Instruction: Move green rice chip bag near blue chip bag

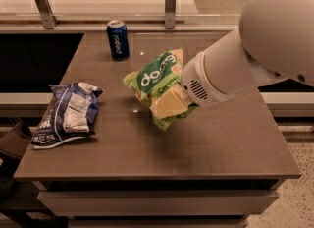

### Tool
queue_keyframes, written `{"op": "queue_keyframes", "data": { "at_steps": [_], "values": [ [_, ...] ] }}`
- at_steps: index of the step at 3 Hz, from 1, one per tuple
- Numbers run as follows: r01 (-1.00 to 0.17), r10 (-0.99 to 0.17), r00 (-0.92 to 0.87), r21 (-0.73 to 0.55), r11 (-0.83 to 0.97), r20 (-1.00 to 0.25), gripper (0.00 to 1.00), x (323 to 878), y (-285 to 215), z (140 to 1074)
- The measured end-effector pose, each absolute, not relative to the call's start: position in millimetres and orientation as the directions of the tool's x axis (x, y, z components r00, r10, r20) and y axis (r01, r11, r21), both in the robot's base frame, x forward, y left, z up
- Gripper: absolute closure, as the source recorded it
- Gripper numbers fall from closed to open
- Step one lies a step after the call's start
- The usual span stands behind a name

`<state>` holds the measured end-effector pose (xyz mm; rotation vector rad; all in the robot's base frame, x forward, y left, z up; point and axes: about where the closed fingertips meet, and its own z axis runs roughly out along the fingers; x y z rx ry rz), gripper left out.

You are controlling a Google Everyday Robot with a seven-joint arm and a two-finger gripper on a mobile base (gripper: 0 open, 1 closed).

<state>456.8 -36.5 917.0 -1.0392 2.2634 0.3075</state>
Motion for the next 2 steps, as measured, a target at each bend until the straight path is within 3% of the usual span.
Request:
{"op": "queue_keyframes", "data": {
  "at_steps": [1, 2],
  "values": [
    [-0.749, -0.605, -0.493, -0.048, 0.661, -0.625, 0.0, 456.0, -34.9, 918.5],
    [-0.749, -0.605, -0.493, -0.048, 0.661, -0.625, 0.0, 456.0, -34.8, 918.5]
  ]
}}
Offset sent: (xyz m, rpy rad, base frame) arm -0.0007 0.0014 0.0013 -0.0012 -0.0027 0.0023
